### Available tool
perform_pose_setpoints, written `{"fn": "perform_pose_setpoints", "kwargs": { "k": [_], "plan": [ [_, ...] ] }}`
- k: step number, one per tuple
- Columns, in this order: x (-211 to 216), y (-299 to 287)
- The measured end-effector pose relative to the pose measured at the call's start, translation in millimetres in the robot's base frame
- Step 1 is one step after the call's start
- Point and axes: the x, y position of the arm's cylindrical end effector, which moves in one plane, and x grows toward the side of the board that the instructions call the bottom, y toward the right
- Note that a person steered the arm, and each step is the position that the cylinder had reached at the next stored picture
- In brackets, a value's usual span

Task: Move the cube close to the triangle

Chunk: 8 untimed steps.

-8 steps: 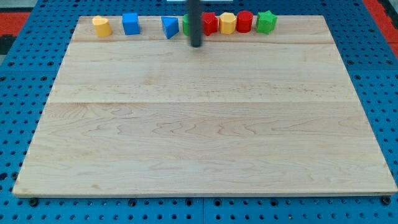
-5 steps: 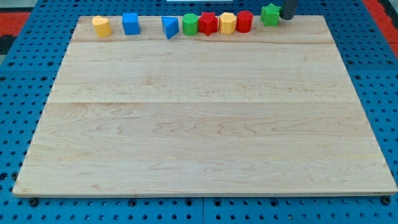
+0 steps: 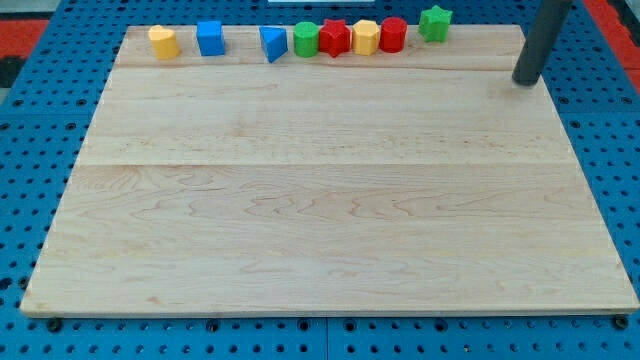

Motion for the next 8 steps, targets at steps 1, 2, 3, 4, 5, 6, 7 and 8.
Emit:
{"fn": "perform_pose_setpoints", "kwargs": {
  "k": [1,2,3,4,5,6,7,8],
  "plan": [
    [65,-148],
    [69,-315],
    [42,-451],
    [10,-541],
    [1,-544],
    [-52,-544],
    [-144,-527],
    [-162,-521]
  ]
}}
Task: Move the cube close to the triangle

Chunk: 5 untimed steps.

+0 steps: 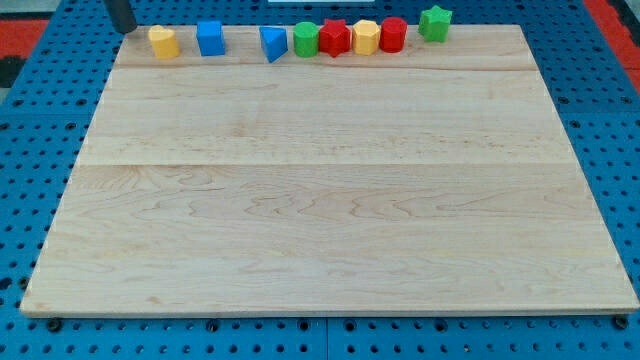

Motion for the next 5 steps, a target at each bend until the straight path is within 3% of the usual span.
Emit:
{"fn": "perform_pose_setpoints", "kwargs": {
  "k": [1,2,4,5],
  "plan": [
    [0,19],
    [1,112],
    [1,142],
    [1,186]
  ]
}}
